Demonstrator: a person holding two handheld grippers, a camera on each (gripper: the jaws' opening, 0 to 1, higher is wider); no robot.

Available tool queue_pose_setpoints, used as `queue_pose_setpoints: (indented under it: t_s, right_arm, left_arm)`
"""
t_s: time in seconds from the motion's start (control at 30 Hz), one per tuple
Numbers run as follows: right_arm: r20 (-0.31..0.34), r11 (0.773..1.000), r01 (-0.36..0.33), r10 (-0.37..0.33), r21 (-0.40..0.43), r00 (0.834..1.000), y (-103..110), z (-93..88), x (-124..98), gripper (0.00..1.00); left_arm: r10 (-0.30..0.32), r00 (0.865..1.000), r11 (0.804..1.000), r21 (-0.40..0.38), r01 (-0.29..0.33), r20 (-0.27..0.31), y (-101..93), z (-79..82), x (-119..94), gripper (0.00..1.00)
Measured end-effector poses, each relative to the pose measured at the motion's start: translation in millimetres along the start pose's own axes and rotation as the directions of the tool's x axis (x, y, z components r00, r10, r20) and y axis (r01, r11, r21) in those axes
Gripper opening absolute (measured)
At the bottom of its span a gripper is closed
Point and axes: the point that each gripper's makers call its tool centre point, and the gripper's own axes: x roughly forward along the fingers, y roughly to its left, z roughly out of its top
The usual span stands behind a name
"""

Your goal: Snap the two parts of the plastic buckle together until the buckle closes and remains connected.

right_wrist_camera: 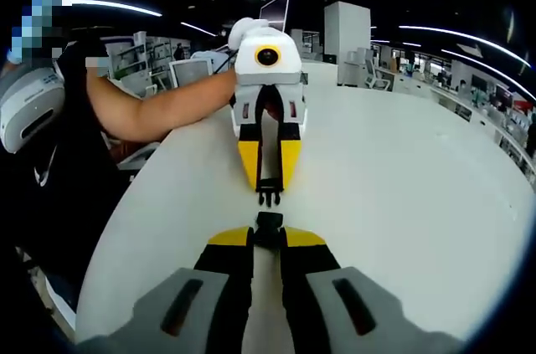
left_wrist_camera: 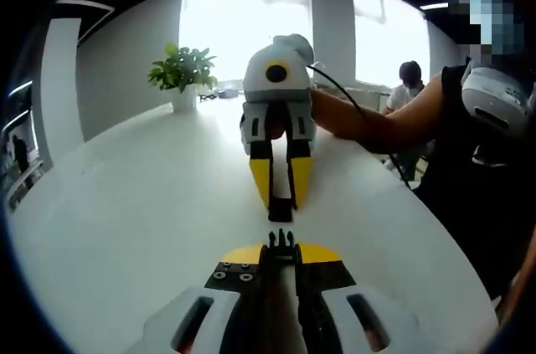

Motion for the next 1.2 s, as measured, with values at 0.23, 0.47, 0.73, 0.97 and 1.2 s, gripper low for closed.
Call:
queue_pose_setpoints:
  t_s: [0.23,0.47,0.73,0.97,1.2]
  right_arm:
    - [0.002,1.000,-0.005,0.005,-0.007,1.000,0.4,0.5,1.0,0.10]
    - [0.005,1.000,-0.003,0.003,-0.009,1.000,-0.5,1.1,1.8,0.10]
    - [0.003,1.000,-0.001,0.001,-0.002,1.000,-0.7,1.5,2.6,0.10]
    - [0.005,1.000,0.001,-0.001,-0.008,1.000,-1.0,1.8,3.1,0.10]
    - [0.004,1.000,0.002,-0.002,-0.009,1.000,-1.1,2.0,3.2,0.10]
  left_arm:
    - [0.001,1.000,1.000,-0.016,-0.001,0.011,0.3,1.6,0.1,0.11]
    - [0.001,1.000,1.000,-0.022,-0.001,0.015,1.3,2.7,0.4,0.11]
    - [0.003,1.000,1.000,-0.020,-0.003,0.013,1.8,3.4,1.2,0.10]
    - [0.000,1.000,0.999,-0.042,0.000,0.010,1.3,4.9,3.2,0.10]
    - [-0.005,1.000,0.999,-0.047,0.006,0.019,0.7,4.8,2.3,0.10]
